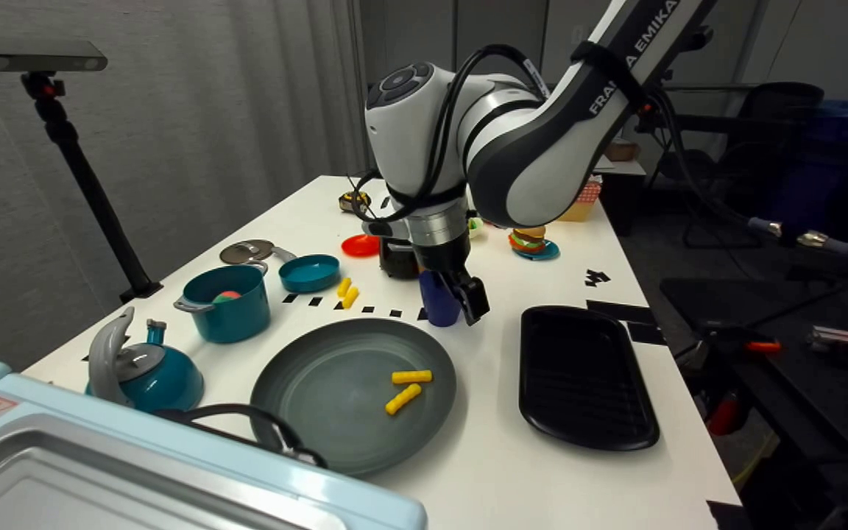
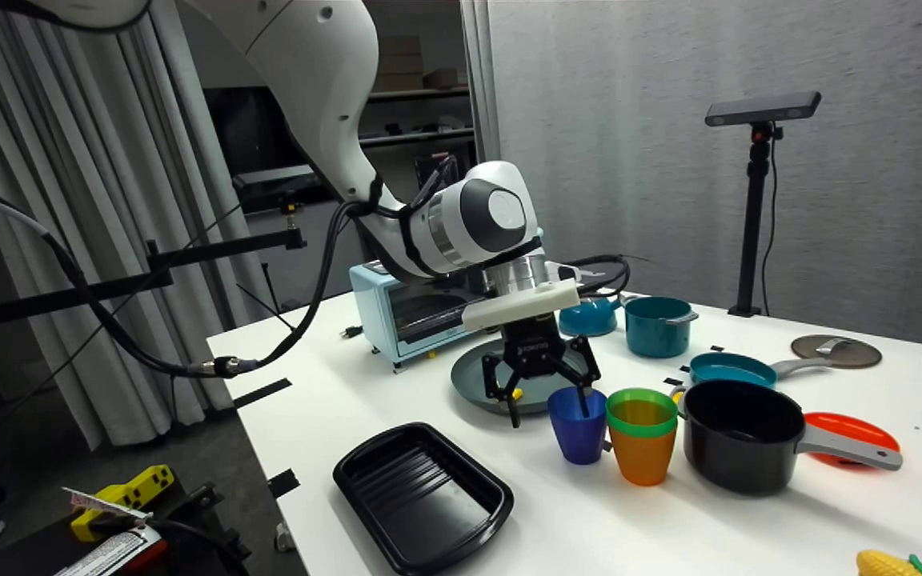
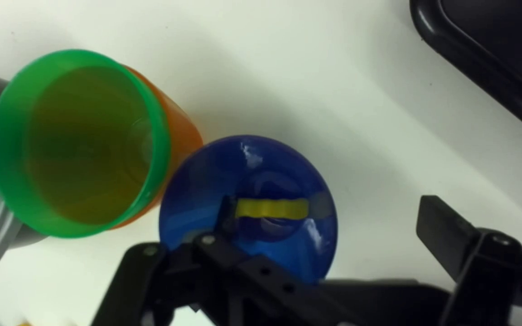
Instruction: Pour the content of the blue cup onto the green plate
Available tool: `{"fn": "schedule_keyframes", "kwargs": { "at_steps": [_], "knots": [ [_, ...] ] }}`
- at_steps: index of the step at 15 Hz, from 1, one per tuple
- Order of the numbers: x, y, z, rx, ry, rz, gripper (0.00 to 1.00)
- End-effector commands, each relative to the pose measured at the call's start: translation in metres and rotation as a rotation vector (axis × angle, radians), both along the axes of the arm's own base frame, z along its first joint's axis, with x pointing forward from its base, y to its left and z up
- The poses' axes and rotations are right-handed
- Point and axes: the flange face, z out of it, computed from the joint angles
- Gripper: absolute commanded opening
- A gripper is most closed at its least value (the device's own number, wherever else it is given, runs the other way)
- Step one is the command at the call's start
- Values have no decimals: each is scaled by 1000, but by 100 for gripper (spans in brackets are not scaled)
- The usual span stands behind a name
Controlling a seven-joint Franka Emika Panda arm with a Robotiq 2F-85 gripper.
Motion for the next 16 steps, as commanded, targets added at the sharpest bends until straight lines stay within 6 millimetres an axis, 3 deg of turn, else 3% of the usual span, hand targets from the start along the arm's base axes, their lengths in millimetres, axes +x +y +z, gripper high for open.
{"fn": "schedule_keyframes", "kwargs": {
  "at_steps": [1, 3, 7, 11, 16],
  "knots": [
    [-30, -3, 56, -64, -69, 57, 100],
    [-29, -3, 58, -78, -81, 73, 100],
    [-42, -14, 124, -180, -186, 143, 100],
    [-52, -14, 172, -194, -278, 114, 100],
    [-63, 0, 194, -79, -347, -30, 100]
  ]
}}
